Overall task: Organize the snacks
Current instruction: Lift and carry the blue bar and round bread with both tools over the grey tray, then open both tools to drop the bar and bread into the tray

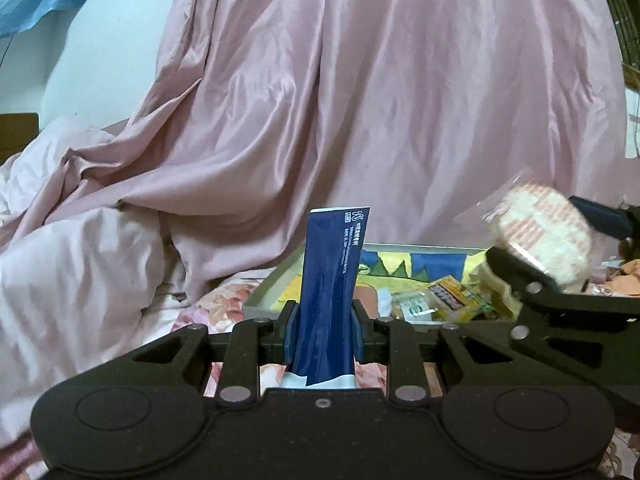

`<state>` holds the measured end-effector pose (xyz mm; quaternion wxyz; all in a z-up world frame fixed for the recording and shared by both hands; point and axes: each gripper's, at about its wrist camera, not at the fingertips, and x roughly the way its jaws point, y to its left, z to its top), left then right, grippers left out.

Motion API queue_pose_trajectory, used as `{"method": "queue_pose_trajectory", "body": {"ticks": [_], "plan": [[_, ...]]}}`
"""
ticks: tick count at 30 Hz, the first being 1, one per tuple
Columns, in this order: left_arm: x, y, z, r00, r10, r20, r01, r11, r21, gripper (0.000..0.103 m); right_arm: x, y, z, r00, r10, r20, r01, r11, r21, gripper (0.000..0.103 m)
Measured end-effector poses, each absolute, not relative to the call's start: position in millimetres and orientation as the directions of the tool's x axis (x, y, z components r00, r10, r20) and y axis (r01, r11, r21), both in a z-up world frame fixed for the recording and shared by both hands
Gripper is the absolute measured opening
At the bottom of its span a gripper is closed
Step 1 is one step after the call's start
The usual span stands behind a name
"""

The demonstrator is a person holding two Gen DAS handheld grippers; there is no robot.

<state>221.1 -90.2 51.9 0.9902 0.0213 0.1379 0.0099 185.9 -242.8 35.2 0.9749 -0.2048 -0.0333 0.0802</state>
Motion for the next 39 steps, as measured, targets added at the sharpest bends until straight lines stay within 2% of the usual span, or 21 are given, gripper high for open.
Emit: {"method": "queue_pose_trajectory", "body": {"ticks": [4, 10, 23, 39], "plan": [[242.3, -93.4, 58.3, 0.956, 0.037, -0.29, -0.023, 0.998, 0.052, 0.028, 198.3, -252.2, 43.3, 0.984, 0.171, 0.052, -0.142, 0.923, -0.357, 0.078], [281.3, -96.4, 68.0, 0.946, 0.067, -0.316, -0.076, 0.997, -0.015, 0.028, 225.7, -264.1, 46.1, 0.985, 0.155, 0.073, -0.127, 0.947, -0.294, 0.078], [362.3, -115.4, 53.2, 0.937, 0.084, -0.34, -0.101, 0.994, -0.034, 0.028, 284.7, -265.8, 24.8, 0.991, 0.13, -0.021, -0.131, 0.969, -0.207, 0.078], [379.6, -116.0, 32.8, 0.916, 0.069, -0.396, -0.09, 0.995, -0.035, 0.029, 325.3, -250.6, 16.5, 0.985, 0.138, -0.101, -0.154, 0.974, -0.168, 0.078]]}}
